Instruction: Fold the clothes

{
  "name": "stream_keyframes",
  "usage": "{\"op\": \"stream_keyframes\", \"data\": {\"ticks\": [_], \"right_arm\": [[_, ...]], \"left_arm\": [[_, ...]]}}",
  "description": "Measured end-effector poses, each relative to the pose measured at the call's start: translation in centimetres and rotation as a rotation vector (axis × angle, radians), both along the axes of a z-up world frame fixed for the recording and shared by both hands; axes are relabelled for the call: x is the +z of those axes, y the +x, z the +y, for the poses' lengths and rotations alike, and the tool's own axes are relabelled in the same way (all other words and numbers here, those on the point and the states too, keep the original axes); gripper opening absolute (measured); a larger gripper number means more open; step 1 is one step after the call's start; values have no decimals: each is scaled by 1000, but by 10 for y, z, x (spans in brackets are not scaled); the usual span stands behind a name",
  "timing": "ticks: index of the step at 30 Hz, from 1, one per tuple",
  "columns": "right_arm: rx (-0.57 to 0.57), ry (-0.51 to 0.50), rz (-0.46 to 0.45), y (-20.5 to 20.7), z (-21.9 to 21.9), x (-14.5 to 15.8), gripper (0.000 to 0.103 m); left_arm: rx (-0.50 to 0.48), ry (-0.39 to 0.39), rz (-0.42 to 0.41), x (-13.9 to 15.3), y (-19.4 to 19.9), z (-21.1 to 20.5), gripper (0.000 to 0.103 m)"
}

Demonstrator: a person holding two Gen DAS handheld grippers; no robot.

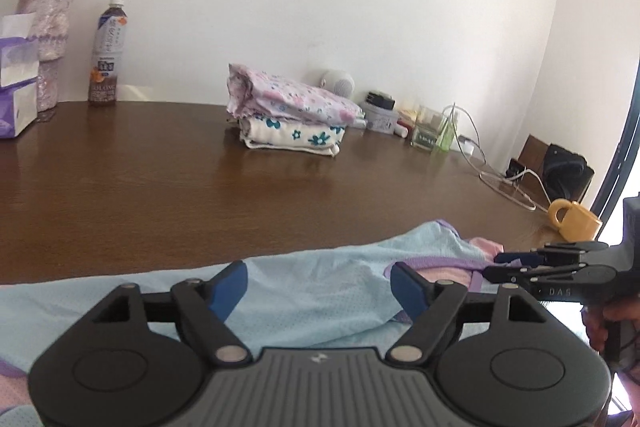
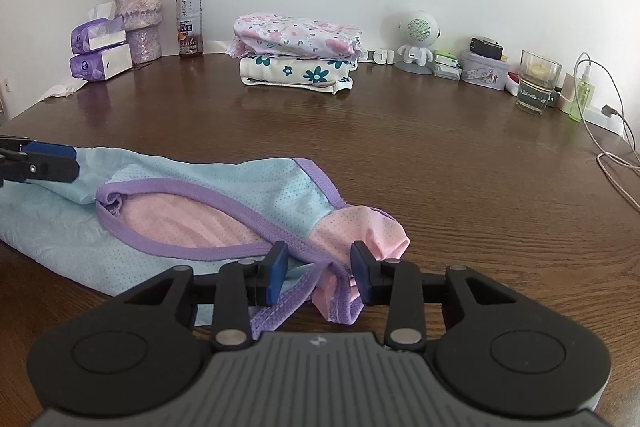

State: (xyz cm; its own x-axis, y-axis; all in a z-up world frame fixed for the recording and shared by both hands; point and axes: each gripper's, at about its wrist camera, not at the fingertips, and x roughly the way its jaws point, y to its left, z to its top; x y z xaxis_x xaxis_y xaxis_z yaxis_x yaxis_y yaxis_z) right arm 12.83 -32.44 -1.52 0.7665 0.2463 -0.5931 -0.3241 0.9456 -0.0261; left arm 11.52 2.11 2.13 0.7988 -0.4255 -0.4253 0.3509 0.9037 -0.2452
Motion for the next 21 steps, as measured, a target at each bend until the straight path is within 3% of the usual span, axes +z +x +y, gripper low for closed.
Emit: {"op": "stream_keyframes", "data": {"ticks": [3, 5, 7, 9, 15, 21], "right_arm": [[-30, 16, -17, -6, 3, 2, 46], [-64, 81, -51, -18, 8, 7, 64], [-101, 157, -85, -30, 14, 12, 101], [-85, 199, -86, -37, 26, 15, 103], [-1, 177, -72, -47, 66, 17, 103], [-15, 150, -57, -52, 87, 11, 103]], "left_arm": [[15, 5, -56, 6, -12, 3, 97], [32, 24, -68, 7, -18, 3, 102], [59, 51, -72, 8, -22, 3, 102], [75, 59, -59, 7, -24, 4, 102], [107, 42, -36, 3, -27, 11, 102], [148, 26, -6, 0, -28, 19, 102]]}}
